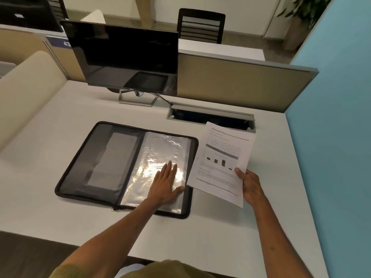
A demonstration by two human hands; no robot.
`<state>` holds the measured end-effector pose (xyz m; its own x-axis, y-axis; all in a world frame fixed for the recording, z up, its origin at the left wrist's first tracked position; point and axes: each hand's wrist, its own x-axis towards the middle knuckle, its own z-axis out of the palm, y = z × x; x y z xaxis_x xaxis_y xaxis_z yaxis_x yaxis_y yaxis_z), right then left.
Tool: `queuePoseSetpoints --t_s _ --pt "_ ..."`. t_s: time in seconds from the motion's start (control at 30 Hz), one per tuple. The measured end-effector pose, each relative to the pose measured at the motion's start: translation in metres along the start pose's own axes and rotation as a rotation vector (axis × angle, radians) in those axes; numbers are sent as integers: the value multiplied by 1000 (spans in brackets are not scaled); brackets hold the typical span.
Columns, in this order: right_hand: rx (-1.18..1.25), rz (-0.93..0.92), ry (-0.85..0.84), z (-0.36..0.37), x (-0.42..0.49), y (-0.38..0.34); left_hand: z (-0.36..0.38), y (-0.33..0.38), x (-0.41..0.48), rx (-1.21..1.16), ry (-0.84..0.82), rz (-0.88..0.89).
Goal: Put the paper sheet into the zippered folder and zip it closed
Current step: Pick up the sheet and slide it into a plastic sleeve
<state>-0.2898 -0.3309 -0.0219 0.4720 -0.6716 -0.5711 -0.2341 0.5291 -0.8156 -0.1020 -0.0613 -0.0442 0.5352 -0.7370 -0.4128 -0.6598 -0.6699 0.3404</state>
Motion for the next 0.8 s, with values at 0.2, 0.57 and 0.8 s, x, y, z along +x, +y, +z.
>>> queuePoseSetpoints --t_s 0.2,0.57,0.8 --pt "16 18 -2 11 -6 10 4 -8 0 45 12 25" --pt "16 35 5 29 1 12 -62 -21 -6 -494 547 -426" --pt "5 41 -13 65 7 14 -135 -120 -23 -781 370 -464"
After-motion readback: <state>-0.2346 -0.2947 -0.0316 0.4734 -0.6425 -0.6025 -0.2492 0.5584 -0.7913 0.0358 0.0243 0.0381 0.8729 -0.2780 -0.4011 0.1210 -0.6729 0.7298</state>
